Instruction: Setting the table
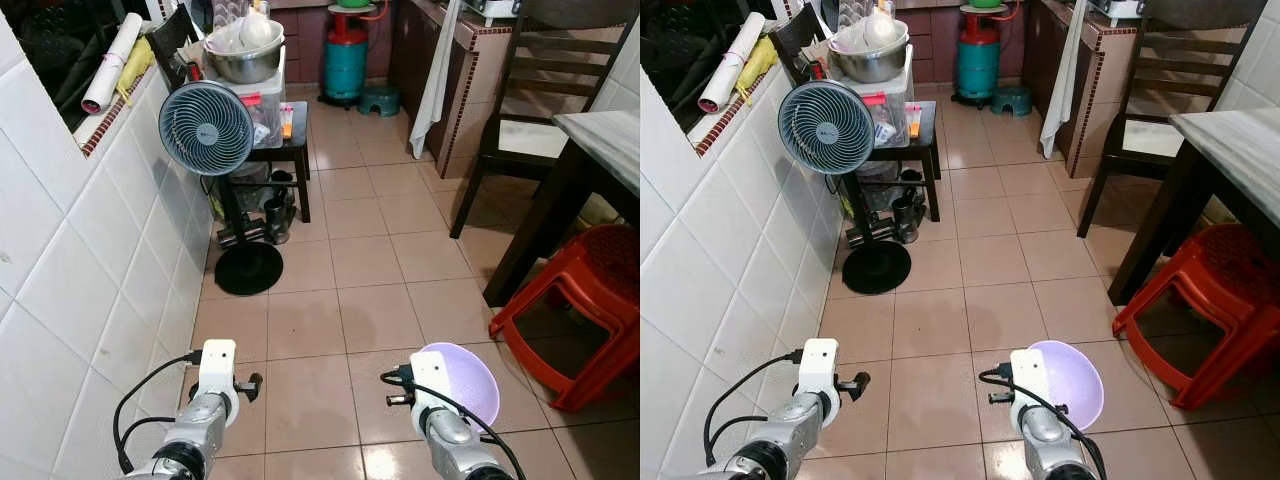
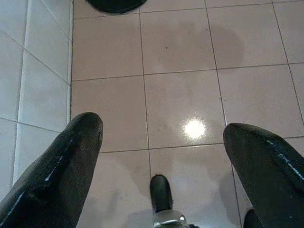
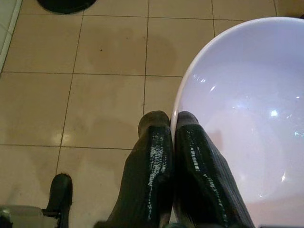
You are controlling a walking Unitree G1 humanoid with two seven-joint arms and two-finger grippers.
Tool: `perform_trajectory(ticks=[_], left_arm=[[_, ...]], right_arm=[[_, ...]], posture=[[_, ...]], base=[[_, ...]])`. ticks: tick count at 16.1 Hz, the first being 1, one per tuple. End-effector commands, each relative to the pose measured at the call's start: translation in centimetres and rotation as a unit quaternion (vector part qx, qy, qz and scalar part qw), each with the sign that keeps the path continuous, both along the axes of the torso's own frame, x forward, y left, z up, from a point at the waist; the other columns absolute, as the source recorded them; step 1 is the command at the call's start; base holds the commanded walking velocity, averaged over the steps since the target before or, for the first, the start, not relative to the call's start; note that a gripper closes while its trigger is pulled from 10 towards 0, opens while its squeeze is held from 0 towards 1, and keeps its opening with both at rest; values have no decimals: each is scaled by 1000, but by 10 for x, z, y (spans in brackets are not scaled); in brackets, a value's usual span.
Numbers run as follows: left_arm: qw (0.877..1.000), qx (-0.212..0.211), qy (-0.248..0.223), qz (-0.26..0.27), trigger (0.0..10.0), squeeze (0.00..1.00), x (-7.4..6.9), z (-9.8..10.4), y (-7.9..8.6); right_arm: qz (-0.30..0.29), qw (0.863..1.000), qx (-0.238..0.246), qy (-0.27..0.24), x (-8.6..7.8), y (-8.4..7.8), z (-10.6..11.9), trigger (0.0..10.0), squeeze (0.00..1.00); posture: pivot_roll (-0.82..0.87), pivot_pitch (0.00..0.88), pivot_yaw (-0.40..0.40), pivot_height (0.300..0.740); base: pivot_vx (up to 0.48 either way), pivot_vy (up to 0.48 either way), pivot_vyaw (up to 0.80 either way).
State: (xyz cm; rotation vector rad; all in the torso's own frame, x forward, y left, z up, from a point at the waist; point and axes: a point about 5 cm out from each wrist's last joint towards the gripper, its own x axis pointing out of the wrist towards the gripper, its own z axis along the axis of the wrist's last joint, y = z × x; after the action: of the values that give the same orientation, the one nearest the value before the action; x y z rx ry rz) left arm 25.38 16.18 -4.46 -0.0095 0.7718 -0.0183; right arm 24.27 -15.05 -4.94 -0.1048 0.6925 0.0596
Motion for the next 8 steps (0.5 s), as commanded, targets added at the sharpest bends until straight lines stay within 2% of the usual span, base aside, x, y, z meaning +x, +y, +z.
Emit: perform_trajectory(ticks=[1, 8], left_arm=[[1000, 11, 0, 0, 10000, 0, 0, 0, 5], [1000, 17, 7, -5, 10000, 0, -6, -3, 9]], right_arm=[[6, 1000, 0, -1, -2, 2, -1, 10000, 0], [9, 1000, -3, 0, -2, 2, -1, 10000, 0]], posture=[[-52, 0, 40, 740], [-50, 0, 42, 740]], base=[[0, 0, 0], [0, 0, 0]])
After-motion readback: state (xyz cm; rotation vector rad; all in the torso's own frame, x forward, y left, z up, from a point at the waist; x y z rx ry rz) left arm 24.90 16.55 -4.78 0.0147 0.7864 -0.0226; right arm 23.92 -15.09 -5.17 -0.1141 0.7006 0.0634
